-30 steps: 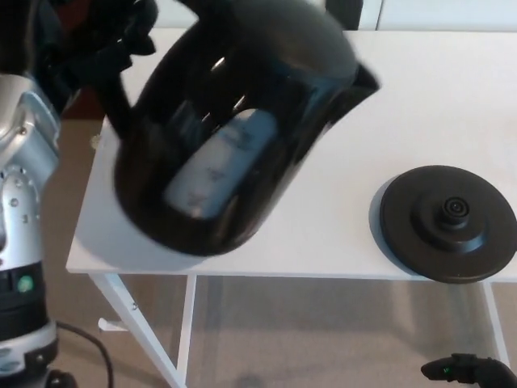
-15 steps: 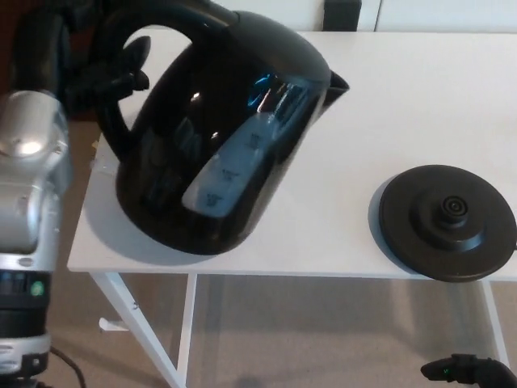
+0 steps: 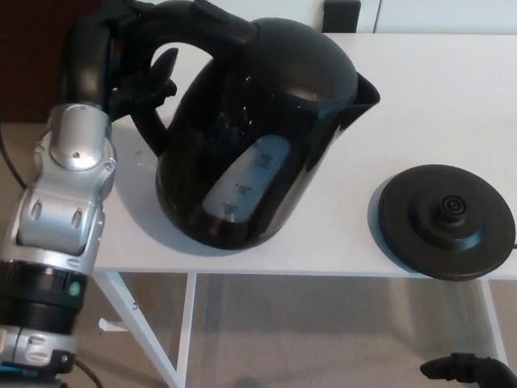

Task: The robot walk towards a table in front and uses its left hand to pick up the pot from the base and places it on the table

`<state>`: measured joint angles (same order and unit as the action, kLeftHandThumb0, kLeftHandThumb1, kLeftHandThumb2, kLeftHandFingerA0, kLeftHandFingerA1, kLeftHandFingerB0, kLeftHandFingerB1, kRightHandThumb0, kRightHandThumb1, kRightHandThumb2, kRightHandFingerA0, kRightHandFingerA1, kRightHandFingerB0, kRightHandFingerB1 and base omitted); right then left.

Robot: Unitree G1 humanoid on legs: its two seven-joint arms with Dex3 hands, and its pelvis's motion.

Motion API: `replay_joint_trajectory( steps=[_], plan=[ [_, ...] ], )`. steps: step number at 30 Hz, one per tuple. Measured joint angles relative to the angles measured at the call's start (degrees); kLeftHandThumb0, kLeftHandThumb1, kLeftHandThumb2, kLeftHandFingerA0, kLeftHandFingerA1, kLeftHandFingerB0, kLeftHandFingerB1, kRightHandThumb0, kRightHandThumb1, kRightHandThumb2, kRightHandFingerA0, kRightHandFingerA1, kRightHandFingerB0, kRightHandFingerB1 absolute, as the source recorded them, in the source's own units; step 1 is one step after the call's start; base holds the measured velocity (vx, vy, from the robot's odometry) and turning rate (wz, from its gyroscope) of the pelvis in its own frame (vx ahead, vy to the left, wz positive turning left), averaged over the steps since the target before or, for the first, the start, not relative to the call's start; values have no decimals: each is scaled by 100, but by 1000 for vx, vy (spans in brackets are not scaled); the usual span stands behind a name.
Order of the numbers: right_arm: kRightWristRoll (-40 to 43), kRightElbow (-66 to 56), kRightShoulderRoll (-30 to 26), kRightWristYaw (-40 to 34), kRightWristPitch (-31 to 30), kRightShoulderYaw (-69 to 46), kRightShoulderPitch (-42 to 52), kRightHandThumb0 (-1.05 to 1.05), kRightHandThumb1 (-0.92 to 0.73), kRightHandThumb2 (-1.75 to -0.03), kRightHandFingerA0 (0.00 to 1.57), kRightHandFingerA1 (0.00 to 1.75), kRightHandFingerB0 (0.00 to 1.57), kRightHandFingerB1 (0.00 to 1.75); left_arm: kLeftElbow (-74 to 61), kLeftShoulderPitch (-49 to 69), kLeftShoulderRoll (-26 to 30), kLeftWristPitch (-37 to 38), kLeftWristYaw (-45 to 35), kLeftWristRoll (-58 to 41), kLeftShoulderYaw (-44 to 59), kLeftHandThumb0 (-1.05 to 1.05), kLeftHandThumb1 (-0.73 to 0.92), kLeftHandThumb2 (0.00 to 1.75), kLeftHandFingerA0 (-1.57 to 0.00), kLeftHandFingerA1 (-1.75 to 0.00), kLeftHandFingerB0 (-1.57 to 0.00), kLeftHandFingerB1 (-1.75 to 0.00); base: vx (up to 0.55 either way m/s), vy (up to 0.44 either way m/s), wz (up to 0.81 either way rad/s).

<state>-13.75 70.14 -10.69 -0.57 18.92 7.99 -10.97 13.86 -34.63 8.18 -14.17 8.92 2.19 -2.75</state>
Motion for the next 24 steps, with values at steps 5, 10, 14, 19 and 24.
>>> replay_joint_trajectory(
  steps=[5,10,14,19,24],
  plan=[
    [-1,1,0,0,-2,1,1,-37,-63,-59,73,47,59,43,-16,187,-153,57,-29,-12,132,-17,67,59,-76,-54,-40,-37,0,0,0],
    [-1,0,1,0,-1,7,0,-37,-63,-57,75,47,60,42,-47,318,-78,3,-333,-89,98,-35,48,54,0,-16,0,-8,0,0,0],
    [-1,0,1,0,-2,8,-2,-37,-63,-57,75,47,60,42,-87,328,162,-123,-760,-129,-66,-35,48,54,0,-16,0,-8,0,0,0],
    [-1,-5,1,1,-2,7,-4,-38,-63,-59,76,48,62,44,-177,327,432,-301,-1171,-138,-256,-44,46,54,0,-16,0,-1,0,0,0],
    [0,-25,1,5,-3,4,-12,-38,-62,-59,76,47,62,44,-373,346,722,-597,-1644,-116,-566,-52,34,65,0,-3,0,0,0,0,0]
  ],
)
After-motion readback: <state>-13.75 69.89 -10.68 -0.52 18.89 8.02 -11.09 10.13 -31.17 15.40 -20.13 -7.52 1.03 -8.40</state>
